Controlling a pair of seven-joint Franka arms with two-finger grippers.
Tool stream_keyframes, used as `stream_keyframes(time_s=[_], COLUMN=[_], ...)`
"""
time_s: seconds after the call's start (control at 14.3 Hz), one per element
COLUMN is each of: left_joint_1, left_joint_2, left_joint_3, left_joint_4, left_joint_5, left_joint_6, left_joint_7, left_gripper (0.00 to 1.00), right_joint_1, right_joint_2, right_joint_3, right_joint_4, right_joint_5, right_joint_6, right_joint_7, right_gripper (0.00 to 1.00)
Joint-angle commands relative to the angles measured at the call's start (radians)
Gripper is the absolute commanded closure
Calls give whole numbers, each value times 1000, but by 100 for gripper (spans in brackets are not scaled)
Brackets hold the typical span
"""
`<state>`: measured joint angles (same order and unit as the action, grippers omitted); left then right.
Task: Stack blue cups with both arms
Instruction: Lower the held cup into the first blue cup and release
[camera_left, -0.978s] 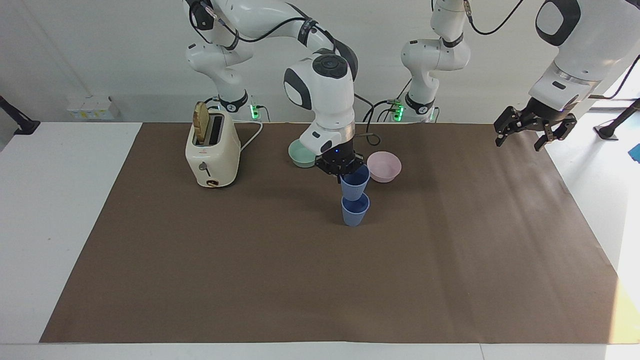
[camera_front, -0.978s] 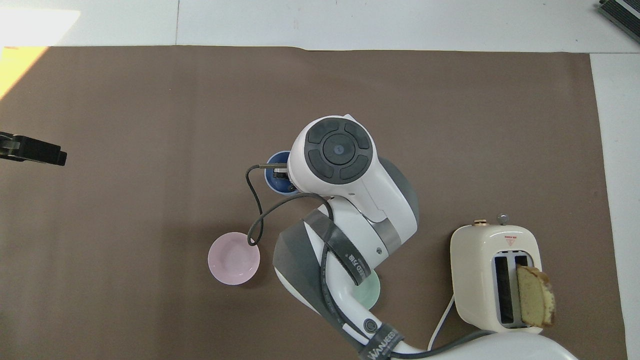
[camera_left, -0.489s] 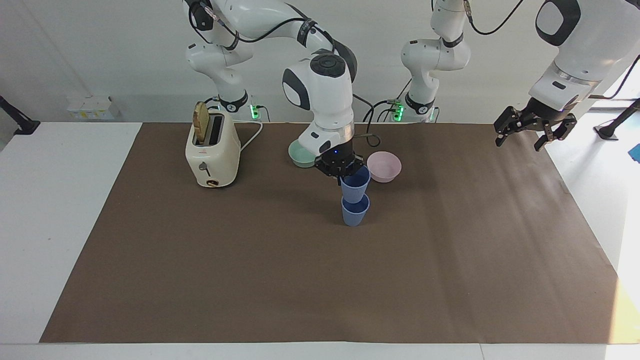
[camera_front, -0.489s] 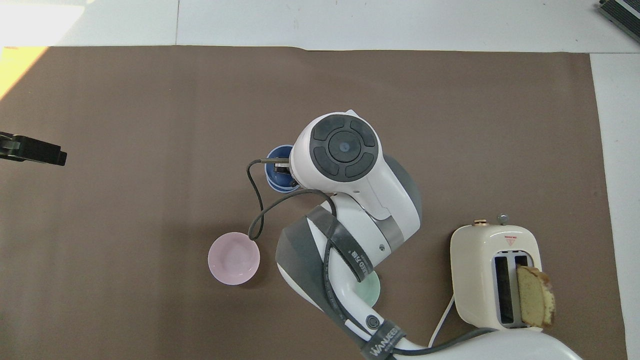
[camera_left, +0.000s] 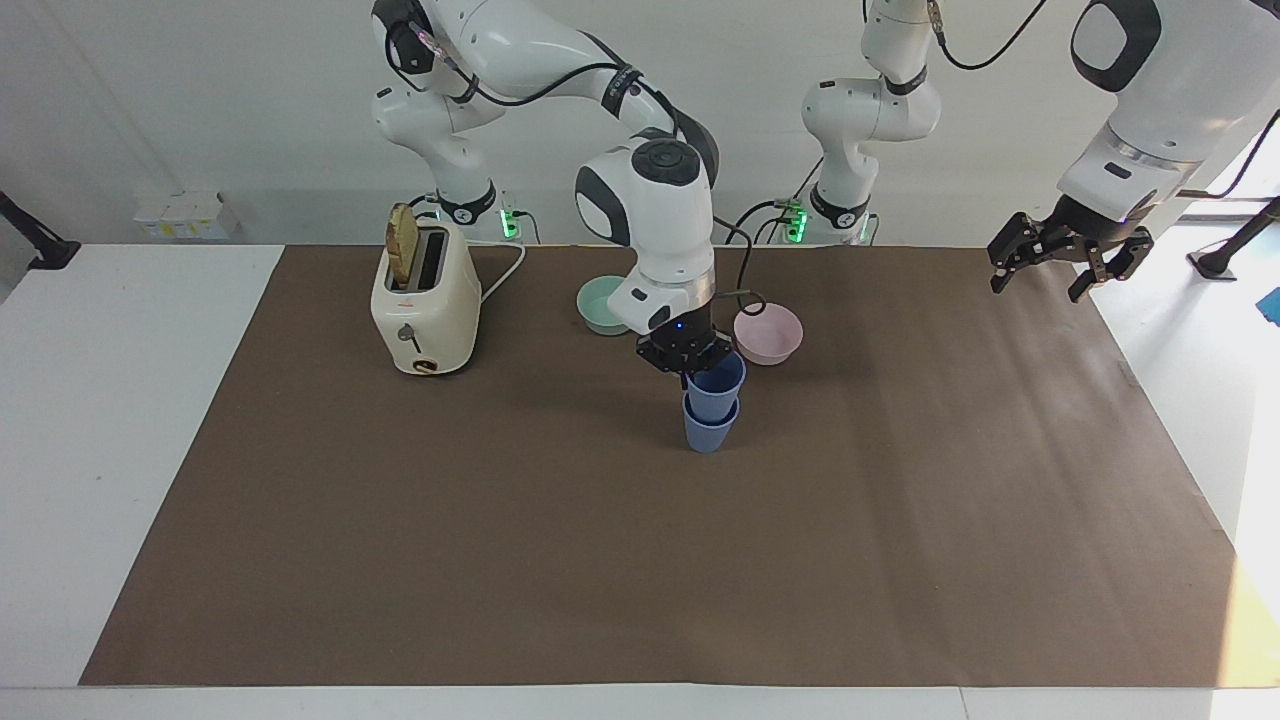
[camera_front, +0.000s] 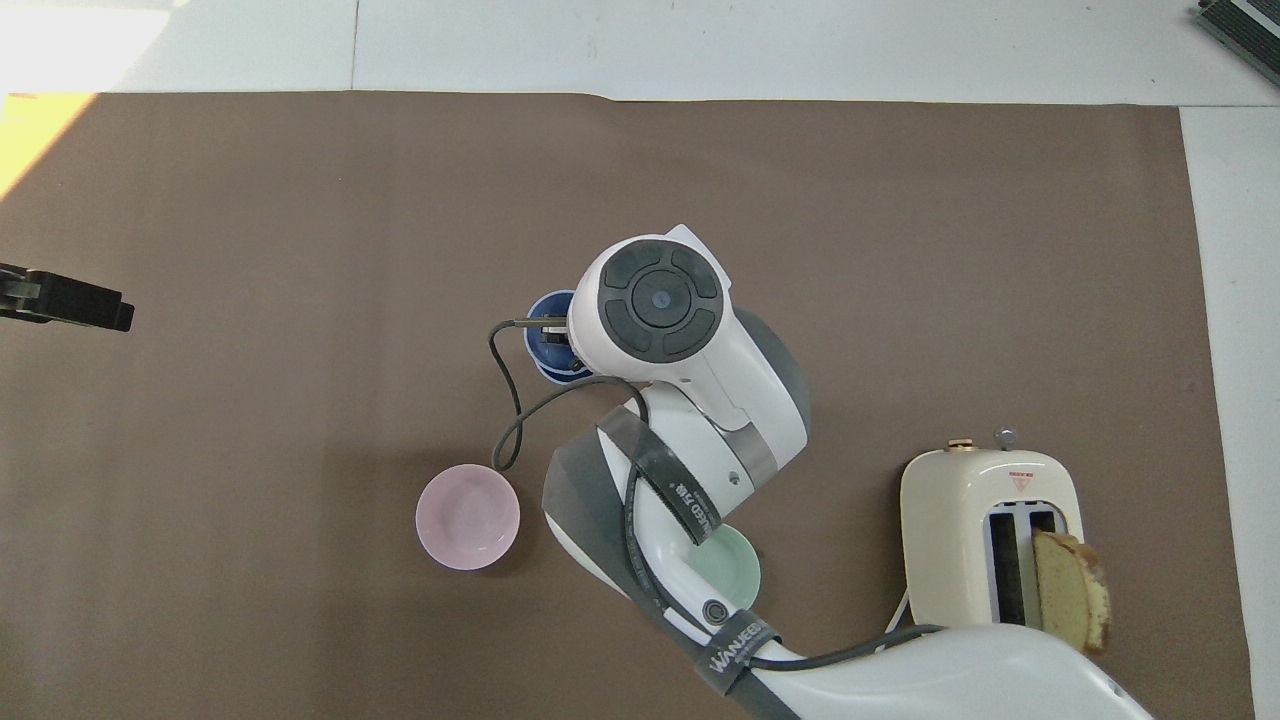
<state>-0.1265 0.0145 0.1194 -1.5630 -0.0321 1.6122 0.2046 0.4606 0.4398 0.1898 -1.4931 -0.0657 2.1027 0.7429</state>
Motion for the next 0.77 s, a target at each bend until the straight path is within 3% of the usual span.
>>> stream_keyframes(time_s=[0.0, 0.21, 0.28, 0.35, 0.7], left_joint_1=[7, 7, 8, 8, 10], left_joint_2=[-5, -7, -7, -7, -7], left_joint_3=[-9, -9, -12, -12, -12], left_joint_4=[1, 0, 0, 0, 1], left_joint_5=[15, 15, 14, 14, 14], left_joint_6=[-15, -20, -28, -32, -25], left_joint_7=[4, -16, -39, -42, -41], left_gripper=[0, 0, 0, 0, 0], right_joint_1=[-3, -2, -3, 1, 0], right_joint_2=[14, 40, 40, 39, 33], right_joint_3=[7, 7, 7, 7, 7], right_joint_4=[7, -7, -15, -15, -6], right_joint_5=[-31, -29, -34, -49, -62], right_joint_6=[14, 45, 62, 66, 39], right_joint_7=[39, 39, 39, 38, 50], right_gripper=[100, 100, 23, 0, 0])
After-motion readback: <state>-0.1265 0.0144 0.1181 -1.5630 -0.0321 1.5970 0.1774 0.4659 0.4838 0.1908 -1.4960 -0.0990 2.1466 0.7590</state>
